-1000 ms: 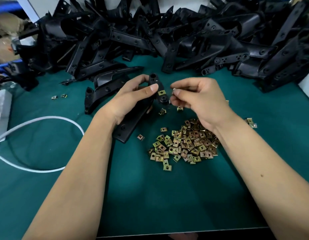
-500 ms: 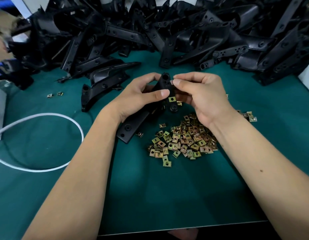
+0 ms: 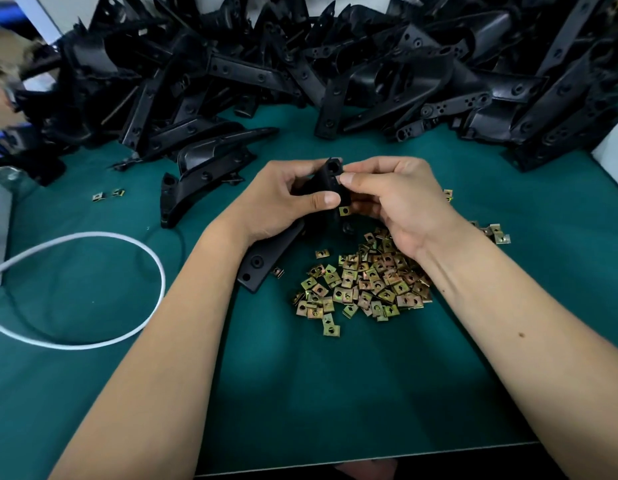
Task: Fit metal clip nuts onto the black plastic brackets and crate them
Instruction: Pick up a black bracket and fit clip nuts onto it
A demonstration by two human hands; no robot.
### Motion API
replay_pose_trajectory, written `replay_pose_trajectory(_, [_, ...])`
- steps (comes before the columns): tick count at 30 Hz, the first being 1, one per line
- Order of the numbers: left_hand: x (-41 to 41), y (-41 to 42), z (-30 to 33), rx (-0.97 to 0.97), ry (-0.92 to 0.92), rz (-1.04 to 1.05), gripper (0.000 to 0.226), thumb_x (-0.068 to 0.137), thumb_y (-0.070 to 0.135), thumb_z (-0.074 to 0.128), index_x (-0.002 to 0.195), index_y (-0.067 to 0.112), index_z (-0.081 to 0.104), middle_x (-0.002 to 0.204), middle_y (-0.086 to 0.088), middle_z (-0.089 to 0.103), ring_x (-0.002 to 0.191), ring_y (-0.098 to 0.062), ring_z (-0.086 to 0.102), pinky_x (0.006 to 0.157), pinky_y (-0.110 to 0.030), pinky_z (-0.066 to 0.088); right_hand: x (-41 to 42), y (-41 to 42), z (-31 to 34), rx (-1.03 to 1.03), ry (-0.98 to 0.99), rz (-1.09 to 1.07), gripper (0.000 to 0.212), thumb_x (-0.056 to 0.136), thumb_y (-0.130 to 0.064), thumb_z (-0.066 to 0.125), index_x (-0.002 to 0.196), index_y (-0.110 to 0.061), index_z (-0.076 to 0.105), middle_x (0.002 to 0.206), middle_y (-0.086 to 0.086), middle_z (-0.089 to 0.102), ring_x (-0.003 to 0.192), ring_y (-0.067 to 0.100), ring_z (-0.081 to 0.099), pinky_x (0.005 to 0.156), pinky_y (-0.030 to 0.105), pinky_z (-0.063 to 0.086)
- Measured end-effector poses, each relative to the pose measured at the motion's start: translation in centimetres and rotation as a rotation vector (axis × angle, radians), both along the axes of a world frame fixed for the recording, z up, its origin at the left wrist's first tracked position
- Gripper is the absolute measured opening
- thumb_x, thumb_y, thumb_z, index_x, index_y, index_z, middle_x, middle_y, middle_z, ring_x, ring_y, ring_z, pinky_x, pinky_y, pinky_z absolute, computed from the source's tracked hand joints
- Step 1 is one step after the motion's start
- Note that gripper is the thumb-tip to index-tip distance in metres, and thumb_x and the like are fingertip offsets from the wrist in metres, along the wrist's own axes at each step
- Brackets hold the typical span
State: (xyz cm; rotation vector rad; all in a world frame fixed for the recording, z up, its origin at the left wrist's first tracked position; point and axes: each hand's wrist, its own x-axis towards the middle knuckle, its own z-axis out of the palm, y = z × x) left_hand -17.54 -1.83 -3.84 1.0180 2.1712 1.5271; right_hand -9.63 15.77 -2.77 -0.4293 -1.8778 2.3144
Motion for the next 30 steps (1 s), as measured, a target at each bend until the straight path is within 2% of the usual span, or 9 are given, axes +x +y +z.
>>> replay_pose_trajectory(4, [0.1,0.1,0.0,0.048,0.005,0.084,0.042,0.092,0.016,0.074,0.132,0.011,0.065,0.127,-0.005,0.071,0.122,-0.017,0.066,0.104,-0.028,0.051,0.1,-0.3,0.0,-0.044,0.050,0.023,0.009,0.092,-0.005,0.072,0.096,-0.010,0.079,0.095,0.013,0.079,0.080,0.023,0.076,0.067,0.031,0.060])
replay_pose_trajectory(7, [0.4,0.5,0.0,0.148,-0.050,0.267,0.021,0.097,0.018,0.071,0.114,0.007,0.067,0.099,0.000,0.075,0.089,-0.011,0.069,0.084,-0.026,0.057,0.0,-0.3,-0.1,0.037,0.095,0.068,0.012,0.097,-0.013,0.070,0.107,-0.012,0.076,0.096,0.015,0.078,0.079,0.025,0.075,0.070,0.033,0.061])
replay_pose_trajectory(9, [0.4,0.7,-0.1,0.199,-0.061,0.338,0.014,0.097,0.018,0.071,0.106,0.009,0.065,0.089,0.002,0.069,0.080,-0.008,0.062,0.076,-0.023,0.053,0.0,-0.4,-0.3,0.185,0.137,0.091,0.013,0.093,-0.015,0.076,0.106,-0.018,0.075,0.088,0.010,0.078,0.072,0.021,0.073,0.065,0.031,0.061])
replay_pose_trajectory(12, [0.3,0.5,-0.1,0.271,-0.136,0.321,0.017,0.095,0.013,0.073,0.110,0.009,0.067,0.094,0.000,0.068,0.086,-0.010,0.062,0.081,-0.026,0.053,-0.1,-0.7,-0.6,0.331,0.191,0.057,0.020,0.086,-0.011,0.082,0.101,-0.021,0.075,0.081,0.005,0.077,0.063,0.016,0.071,0.055,0.024,0.054])
replay_pose_trajectory(16, [0.4,0.3,-0.1,0.380,-0.208,0.257,0.031,0.092,0.001,0.070,0.122,0.007,0.065,0.110,-0.002,0.071,0.100,-0.011,0.064,0.093,-0.028,0.053,-0.4,-1.0,-1.1,0.386,0.175,0.039,0.018,0.084,-0.013,0.083,0.100,-0.018,0.076,0.077,-0.001,0.076,0.059,0.011,0.069,0.055,0.020,0.051])
replay_pose_trajectory(20, [0.4,0.3,-0.2,0.440,-0.226,0.266,0.029,0.090,-0.002,0.071,0.116,0.010,0.066,0.106,-0.002,0.074,0.096,-0.010,0.067,0.089,-0.027,0.055,-0.4,-1.1,-1.4,0.453,0.173,-0.020,0.018,0.082,-0.020,0.085,0.098,-0.019,0.075,0.077,-0.003,0.077,0.060,0.010,0.072,0.057,0.017,0.050])
replay_pose_trajectory(23, [0.3,0.1,-0.1,0.459,-0.215,0.262,0.027,0.089,0.000,0.073,0.112,0.012,0.067,0.102,-0.002,0.072,0.090,-0.012,0.065,0.087,-0.029,0.055,-0.5,-1.0,-1.5,0.487,0.169,-0.043,0.016,0.080,-0.027,0.087,0.092,-0.022,0.076,0.076,-0.004,0.077,0.062,0.010,0.073,0.058,0.021,0.052])
replay_pose_trajectory(26, [0.3,0.2,0.0,0.464,-0.185,0.239,0.025,0.087,0.001,0.075,0.108,0.013,0.067,0.099,-0.001,0.071,0.088,-0.013,0.062,0.084,-0.027,0.054,-0.5,-0.9,-1.4,0.553,0.167,-0.043,0.019,0.076,-0.034,0.089,0.087,-0.024,0.077,0.077,-0.005,0.076,0.071,0.008,0.072,0.068,0.030,0.059])
replay_pose_trajectory(30, [0.5,0.3,0.2,0.482,-0.231,0.216,0.024,0.083,0.001,0.075,0.102,0.015,0.068,0.096,-0.001,0.071,0.084,-0.015,0.061,0.080,-0.027,0.055,-0.3,-0.9,-1.0,0.580,0.164,0.006,0.019,0.077,-0.031,0.089,0.080,-0.019,0.076,0.072,-0.001,0.074,0.064,0.007,0.064,0.067,0.035,0.057])
